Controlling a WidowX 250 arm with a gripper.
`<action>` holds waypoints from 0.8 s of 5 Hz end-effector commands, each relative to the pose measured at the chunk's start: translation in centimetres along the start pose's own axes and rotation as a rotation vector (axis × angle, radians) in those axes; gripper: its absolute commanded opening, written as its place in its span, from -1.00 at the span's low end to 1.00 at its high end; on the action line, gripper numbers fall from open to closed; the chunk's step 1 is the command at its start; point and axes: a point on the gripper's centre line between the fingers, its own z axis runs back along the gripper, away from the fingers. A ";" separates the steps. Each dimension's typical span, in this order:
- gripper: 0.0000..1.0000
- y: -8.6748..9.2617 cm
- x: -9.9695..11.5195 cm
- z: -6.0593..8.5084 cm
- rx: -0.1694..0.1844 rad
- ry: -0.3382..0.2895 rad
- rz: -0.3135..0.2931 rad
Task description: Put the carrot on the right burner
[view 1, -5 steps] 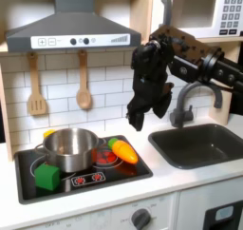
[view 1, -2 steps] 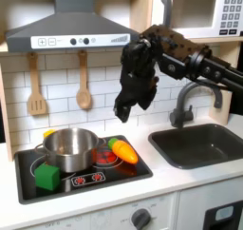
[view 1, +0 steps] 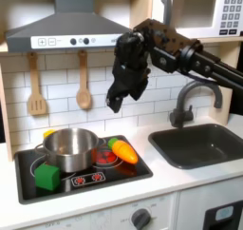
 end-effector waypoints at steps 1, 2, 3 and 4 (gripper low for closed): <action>1.00 -0.1 1.6 -0.2 0.009 -0.022 0.013; 0.75 0.1 2.0 0.0 0.012 -0.033 0.029; -0.93 -0.1 2.2 0.1 0.008 -0.051 0.023; -1.00 -0.1 2.2 0.1 0.008 -0.054 0.019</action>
